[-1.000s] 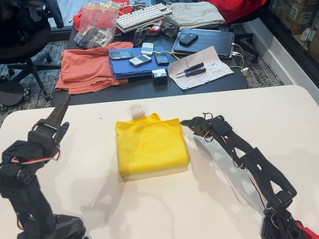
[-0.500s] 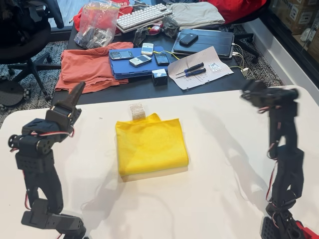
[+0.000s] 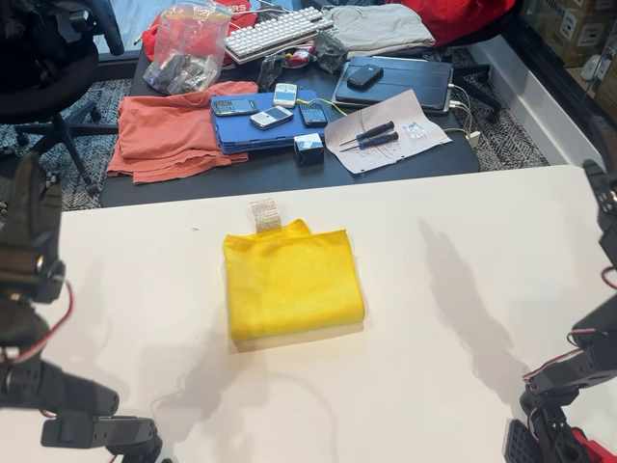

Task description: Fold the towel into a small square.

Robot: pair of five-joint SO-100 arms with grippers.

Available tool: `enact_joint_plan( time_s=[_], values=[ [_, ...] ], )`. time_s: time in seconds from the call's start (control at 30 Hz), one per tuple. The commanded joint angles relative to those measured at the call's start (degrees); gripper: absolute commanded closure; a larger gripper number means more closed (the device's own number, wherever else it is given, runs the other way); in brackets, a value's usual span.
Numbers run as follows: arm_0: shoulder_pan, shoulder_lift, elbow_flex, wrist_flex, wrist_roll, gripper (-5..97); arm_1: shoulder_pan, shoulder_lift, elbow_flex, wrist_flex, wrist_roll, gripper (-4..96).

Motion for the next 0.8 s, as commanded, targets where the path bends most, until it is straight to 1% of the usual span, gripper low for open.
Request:
enact_joint_plan(
  time_s=[0.0,0.03,0.13,0.2,0.3,0.4,0.5,0.53,0.77],
  values=[
    [-0.5,0.4,-0.3,1.0,-0.4,60,-0.7,-0.2,-2.5,-0.3,0.3,48.1],
    [-0.4,0.5,-0.3,1.1,-1.8,60,-0.9,-0.2,-3.8,0.2,0.5,48.1],
    [-0.5,1.1,-0.3,1.1,-8.7,60,-1.0,-0.2,-6.2,0.4,0.5,48.1],
    [-0.4,1.1,-0.3,1.1,-12.6,60,-1.0,0.2,-6.2,0.4,0.5,48.1],
    [-0.5,0.7,-0.3,1.1,-16.4,62,-1.0,-0.3,-5.9,0.0,0.6,48.1],
    [-0.6,0.4,-0.3,1.0,-18.4,67,-1.0,-0.4,-5.9,0.4,0.6,48.1],
    [-0.6,0.4,-0.4,1.0,-19.7,70,-0.7,0.4,-5.9,0.5,0.6,48.1],
    [-0.6,0.4,-0.6,1.0,-20.0,70,-0.3,0.4,-6.2,0.5,0.1,48.1],
    [-0.6,0.4,-0.4,1.0,-20.0,67,-0.9,0.4,-6.6,0.5,0.5,48.1]
  ],
)
